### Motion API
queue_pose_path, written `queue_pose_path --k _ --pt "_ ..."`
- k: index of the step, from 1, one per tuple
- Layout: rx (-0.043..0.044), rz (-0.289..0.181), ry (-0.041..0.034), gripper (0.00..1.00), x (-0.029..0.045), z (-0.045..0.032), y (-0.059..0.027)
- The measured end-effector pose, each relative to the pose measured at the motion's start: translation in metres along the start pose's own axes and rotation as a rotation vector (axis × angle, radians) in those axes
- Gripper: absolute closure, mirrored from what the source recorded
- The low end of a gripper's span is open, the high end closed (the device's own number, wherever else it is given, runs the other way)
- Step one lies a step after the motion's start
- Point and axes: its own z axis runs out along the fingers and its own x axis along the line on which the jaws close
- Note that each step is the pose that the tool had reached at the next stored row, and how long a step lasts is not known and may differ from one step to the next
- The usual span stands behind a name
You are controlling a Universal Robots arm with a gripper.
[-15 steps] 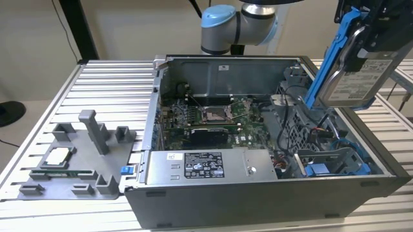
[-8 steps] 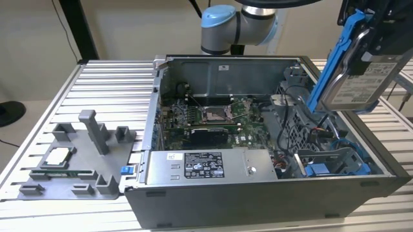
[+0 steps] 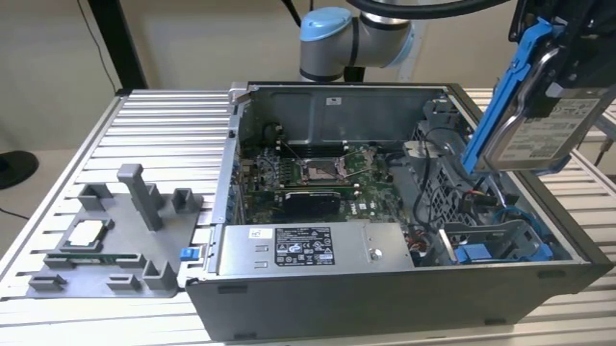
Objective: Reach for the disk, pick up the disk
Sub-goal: 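Pick up the disk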
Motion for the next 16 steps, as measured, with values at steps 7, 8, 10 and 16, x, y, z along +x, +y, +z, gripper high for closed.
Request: queue_pose_path --k 7,8,10,16 --pt "0.0 0.0 0.0 1.0 0.0075 -0.0002 -0.0004" --pt "0.0 0.0 0.0001 1.0 0.0085 -0.0002 -0.0004" --pt "0.0 0.0 0.0 1.0 0.0106 -0.0002 -0.0005" --pt "0.0 0.0 0.0 1.0 0.0115 -0.0002 -0.0004"
